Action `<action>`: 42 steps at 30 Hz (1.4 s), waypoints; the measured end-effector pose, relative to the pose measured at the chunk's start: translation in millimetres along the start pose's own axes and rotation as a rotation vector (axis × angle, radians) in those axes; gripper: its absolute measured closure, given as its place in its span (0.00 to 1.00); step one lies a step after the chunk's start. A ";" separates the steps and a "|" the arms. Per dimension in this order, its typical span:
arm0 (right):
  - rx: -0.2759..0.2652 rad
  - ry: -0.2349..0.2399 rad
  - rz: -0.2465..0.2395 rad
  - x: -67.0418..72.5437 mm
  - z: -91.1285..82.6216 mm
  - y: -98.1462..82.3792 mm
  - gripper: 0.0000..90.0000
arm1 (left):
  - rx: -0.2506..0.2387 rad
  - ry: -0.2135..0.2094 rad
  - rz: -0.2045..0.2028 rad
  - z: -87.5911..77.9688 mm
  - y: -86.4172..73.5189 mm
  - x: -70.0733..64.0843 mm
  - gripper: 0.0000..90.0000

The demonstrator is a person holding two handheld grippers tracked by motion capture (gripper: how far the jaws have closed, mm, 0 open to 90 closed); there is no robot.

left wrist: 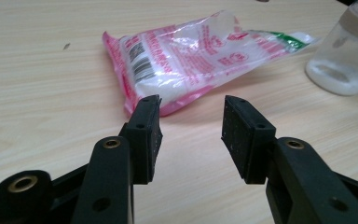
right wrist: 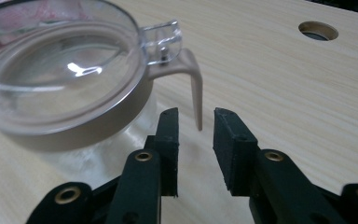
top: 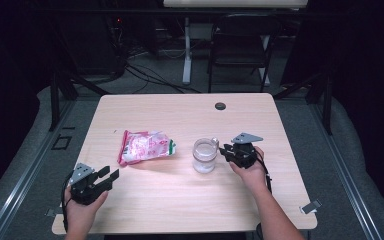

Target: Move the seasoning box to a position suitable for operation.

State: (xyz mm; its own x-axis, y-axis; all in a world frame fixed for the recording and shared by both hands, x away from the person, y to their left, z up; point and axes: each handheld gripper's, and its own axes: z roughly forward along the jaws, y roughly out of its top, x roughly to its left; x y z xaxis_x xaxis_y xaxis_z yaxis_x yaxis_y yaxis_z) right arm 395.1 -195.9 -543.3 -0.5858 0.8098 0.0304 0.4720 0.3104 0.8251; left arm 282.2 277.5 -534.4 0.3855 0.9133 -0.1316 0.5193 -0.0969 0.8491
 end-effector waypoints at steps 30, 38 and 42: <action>0.090 0.016 -0.017 -2.0 36.5 8.8 0.95 | 0.010 0.010 -0.021 -18.2 -13.7 4.1 0.73; 0.106 -0.026 -0.024 7.5 24.7 2.7 0.95 | 0.022 -0.050 0.033 -2.0 -4.1 -9.1 0.77; 0.111 -0.050 -0.013 13.5 16.1 -2.4 0.95 | 0.045 -0.120 0.055 11.6 4.3 -20.2 0.79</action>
State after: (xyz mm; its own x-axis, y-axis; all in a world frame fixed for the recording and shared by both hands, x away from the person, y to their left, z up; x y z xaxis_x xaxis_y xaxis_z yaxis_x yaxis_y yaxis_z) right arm 396.7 -177.7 -553.9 -0.5597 0.8286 -0.0102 0.5362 0.3716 0.7579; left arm 285.5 254.1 -534.0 0.5015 0.8523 -0.1486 0.5275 -0.1651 0.8334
